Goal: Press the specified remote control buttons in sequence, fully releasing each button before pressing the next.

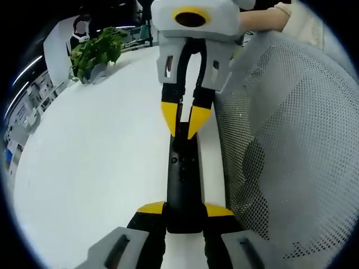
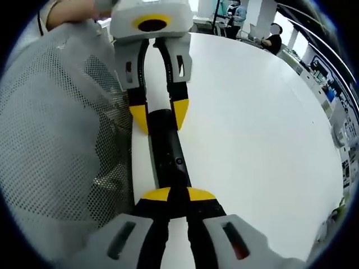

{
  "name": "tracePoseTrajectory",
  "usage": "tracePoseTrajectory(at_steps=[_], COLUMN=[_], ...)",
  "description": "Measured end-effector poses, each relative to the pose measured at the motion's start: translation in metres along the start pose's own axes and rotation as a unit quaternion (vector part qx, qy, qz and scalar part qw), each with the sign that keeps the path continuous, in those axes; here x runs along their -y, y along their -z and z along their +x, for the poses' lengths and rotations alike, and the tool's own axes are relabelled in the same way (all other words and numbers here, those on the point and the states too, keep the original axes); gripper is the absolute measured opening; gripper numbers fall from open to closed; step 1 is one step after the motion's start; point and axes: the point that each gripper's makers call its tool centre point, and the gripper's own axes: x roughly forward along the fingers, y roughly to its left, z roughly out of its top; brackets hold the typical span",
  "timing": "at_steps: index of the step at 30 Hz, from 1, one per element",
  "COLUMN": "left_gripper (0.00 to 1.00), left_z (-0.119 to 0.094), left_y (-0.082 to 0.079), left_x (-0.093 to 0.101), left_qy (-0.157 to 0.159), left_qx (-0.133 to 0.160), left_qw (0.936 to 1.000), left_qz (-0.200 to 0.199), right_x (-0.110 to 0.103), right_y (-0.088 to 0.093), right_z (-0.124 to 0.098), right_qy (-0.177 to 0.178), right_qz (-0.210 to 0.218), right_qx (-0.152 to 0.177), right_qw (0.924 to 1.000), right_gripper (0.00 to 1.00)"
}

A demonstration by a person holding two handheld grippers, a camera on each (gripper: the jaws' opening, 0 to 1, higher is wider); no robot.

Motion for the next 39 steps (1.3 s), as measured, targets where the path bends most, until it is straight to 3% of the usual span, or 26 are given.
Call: tracePoseTrajectory(at_steps=[3, 6, 8, 12, 19, 23, 39], left_gripper=[0.25, 0.25, 0.25, 0.25, 0.25, 0.25, 0.25], left_z=[0.000, 0.000, 0.000, 0.000, 0.000, 0.000, -0.001], left_y=[0.000, 0.000, 0.000, 0.000, -0.001, -0.001, -0.001], left_x=[0.000, 0.001, 0.001, 0.000, 0.000, 0.000, 0.000], left_qy=[0.001, 0.001, 0.001, 0.001, 0.000, 0.000, 0.001], left_qx=[-0.001, -0.001, -0.001, -0.002, 0.000, 0.001, 0.005], left_qw=[1.0000, 1.0000, 1.0000, 1.0000, 1.0000, 1.0000, 1.0000], left_qz=[0.001, 0.001, 0.000, 0.001, 0.001, 0.000, -0.001], right_x=[-0.001, -0.005, 0.002, -0.001, -0.009, -0.008, -0.005], right_y=[-0.002, -0.010, -0.007, -0.009, -0.009, -0.010, -0.009], right_z=[0.000, 0.004, 0.004, 0.005, 0.008, 0.008, 0.006], right_qy=[-0.004, -0.026, -0.008, -0.015, -0.006, -0.008, -0.014], right_qz=[0.001, 0.027, -0.008, -0.001, -0.106, -0.081, -0.061], right_qx=[0.004, 0.029, 0.018, 0.017, -0.011, -0.017, 0.008], right_qw=[1.0000, 0.9989, 0.9998, 0.9997, 0.9943, 0.9966, 0.9980], right_gripper=[0.09, 0.12, 0.09, 0.09, 0.03, 0.03, 0.05])
